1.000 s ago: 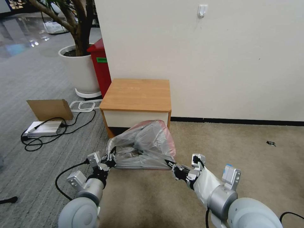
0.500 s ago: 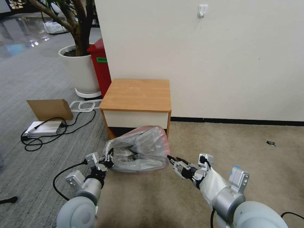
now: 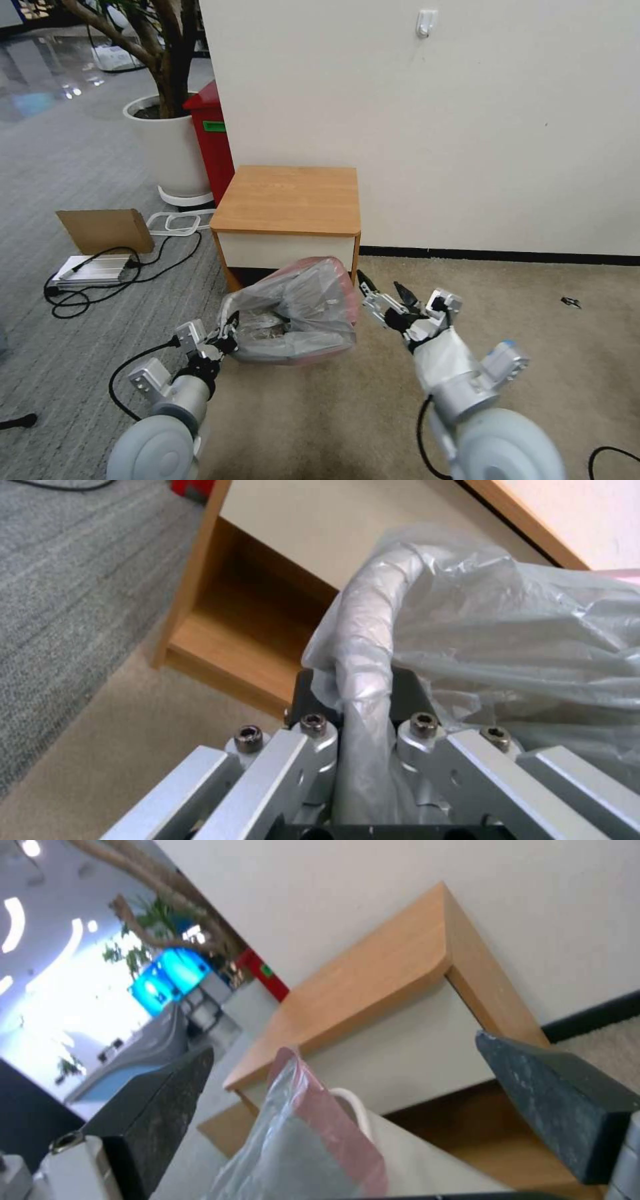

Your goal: Pick up the garbage bag from the table and place it over the trash can.

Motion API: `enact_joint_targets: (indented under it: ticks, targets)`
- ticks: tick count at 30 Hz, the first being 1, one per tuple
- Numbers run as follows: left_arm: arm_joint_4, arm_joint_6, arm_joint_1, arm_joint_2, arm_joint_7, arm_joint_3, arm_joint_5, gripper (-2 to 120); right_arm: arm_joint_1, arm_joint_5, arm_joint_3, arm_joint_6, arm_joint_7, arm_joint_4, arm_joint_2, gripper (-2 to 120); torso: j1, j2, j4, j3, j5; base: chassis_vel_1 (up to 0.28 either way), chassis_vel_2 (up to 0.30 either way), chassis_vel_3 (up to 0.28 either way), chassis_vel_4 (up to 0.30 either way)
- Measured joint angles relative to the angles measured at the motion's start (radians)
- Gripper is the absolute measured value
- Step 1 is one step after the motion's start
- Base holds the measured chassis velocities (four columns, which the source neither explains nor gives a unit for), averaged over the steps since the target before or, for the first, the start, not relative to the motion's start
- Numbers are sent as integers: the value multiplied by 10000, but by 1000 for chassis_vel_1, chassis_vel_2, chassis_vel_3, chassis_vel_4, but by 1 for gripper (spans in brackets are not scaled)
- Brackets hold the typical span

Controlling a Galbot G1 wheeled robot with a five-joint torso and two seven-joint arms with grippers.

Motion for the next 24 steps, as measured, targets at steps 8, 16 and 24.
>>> enact_joint_targets:
  ticks: [8, 16, 24]
  targets:
    - [-98, 0, 22, 63, -51, 160, -128, 7, -222, -279, -313, 183, -157, -225, 983, 100, 1, 1, -2, 0, 0, 0, 0, 0, 0]
    - [-204, 41, -11, -19, -244, 221, -480, 7, -376, -394, -352, 204, -145, -243, 1106, 92, 1, 0, -2, 0, 2, 0, 0, 0, 0]
    - [-335, 135, -15, -160, -412, 201, -767, 7, -355, -370, -366, 279, -162, -267, 1070, 68, 0, 1, -2, 0, 3, 0, 0, 0, 0]
